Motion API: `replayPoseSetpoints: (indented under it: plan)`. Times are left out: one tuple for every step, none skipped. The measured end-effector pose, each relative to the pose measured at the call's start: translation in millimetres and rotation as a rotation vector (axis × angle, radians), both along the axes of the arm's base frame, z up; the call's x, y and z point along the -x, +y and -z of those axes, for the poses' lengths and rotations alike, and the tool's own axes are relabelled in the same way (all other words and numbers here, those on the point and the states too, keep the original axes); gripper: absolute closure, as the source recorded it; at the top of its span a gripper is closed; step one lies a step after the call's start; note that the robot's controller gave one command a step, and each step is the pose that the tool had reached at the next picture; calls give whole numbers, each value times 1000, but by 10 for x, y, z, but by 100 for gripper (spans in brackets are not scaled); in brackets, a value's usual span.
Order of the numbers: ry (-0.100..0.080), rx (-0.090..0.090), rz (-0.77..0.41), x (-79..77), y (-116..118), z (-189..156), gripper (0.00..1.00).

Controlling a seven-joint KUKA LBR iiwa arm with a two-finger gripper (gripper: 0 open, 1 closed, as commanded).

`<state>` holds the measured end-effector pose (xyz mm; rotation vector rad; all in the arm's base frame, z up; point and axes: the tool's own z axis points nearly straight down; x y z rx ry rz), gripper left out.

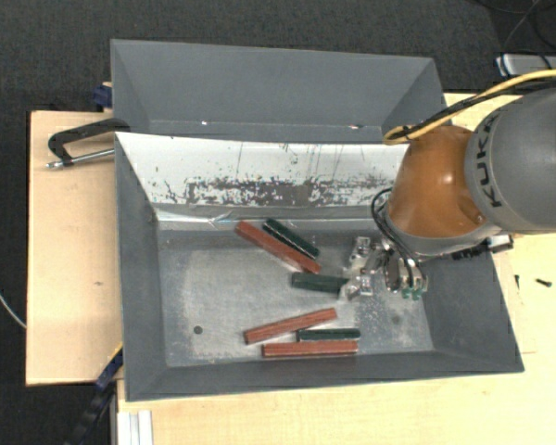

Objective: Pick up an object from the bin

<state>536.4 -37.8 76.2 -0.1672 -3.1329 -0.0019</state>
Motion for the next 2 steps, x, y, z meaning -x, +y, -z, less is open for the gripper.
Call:
replayPoseSetpoints:
  plan:
    - [0,0,0,0,0,0,100]
    - [-15,1,-15,-148,27,-1630,100]
